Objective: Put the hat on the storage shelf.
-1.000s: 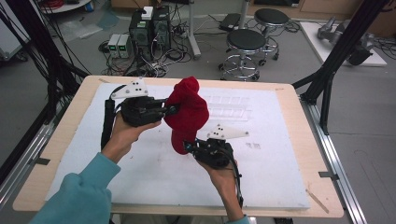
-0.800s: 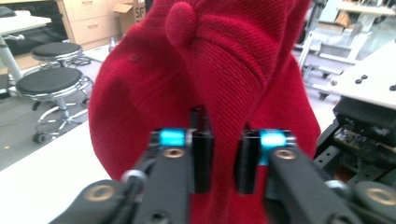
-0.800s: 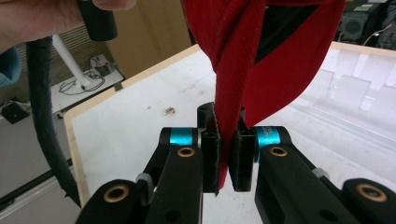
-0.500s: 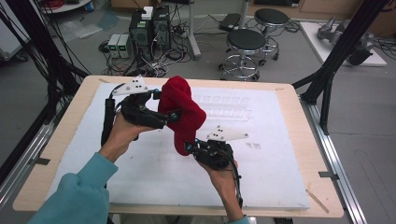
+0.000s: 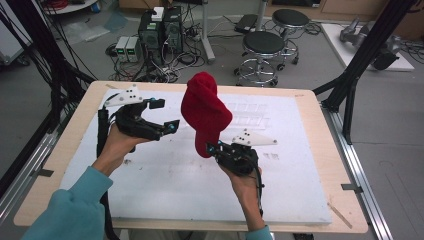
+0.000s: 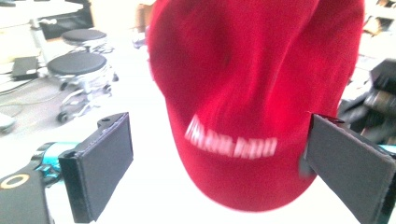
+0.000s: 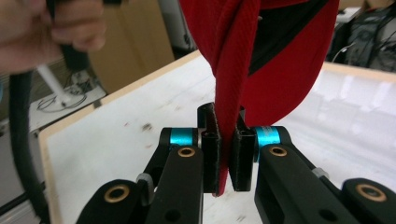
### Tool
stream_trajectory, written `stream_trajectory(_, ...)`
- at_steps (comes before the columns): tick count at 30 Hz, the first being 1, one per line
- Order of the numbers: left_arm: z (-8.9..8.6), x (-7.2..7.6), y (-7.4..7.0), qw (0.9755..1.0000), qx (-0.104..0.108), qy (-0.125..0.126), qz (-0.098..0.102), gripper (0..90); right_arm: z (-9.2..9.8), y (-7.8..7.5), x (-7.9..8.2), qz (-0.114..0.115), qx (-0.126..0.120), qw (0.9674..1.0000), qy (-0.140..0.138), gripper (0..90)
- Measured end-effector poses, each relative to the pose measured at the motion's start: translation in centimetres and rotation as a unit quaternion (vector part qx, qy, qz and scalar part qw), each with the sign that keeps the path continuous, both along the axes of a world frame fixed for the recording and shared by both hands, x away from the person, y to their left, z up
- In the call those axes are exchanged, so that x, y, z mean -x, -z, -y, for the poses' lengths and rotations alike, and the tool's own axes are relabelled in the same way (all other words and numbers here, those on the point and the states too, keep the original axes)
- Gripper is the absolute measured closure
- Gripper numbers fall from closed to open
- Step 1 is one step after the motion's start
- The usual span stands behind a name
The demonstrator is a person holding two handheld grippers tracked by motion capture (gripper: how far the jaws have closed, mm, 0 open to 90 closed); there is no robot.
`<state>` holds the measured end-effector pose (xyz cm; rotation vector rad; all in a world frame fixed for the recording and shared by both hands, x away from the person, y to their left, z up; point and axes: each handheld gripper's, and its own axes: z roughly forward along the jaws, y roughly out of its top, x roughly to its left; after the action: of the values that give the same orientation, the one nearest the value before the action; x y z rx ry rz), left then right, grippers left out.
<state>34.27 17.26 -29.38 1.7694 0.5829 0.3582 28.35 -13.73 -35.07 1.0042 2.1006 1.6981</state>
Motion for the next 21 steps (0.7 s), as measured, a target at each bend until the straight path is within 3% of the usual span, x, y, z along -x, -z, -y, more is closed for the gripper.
stream_trajectory(3, -1.1, 0.2, 1.0, 0.9999, -0.010, -0.006, 0.003, 8.6, 0.5, -0.3, -0.5, 0.005, -0.001, 0.9999, 0.011, 85.4)
stream_trajectory(10, -4.4, 0.9, 3.9, 0.9997, 0.002, -0.024, 0.000, 8.6, 1.3, -0.6, -1.8, 0.015, 0.008, 0.9993, 0.033, 85.3)
stream_trajectory(13, -6.1, 1.6, 5.0, 0.9987, 0.008, -0.048, 0.015, 8.7, 1.6, -0.8, -2.3, 0.019, 0.009, 0.9990, 0.039, 85.3)
stream_trajectory(16, -7.3, 2.0, 6.0, 0.9983, 0.008, -0.058, 0.009, 8.8, 2.0, -1.1, -2.9, 0.024, 0.006, 0.9986, 0.048, 85.3)
stream_trajectory(21, -9.1, 2.9, 7.9, 0.9971, -0.008, -0.076, -0.001, 8.8, 2.6, -1.2, -3.9, 0.027, -0.003, 0.9975, 0.066, 85.4)
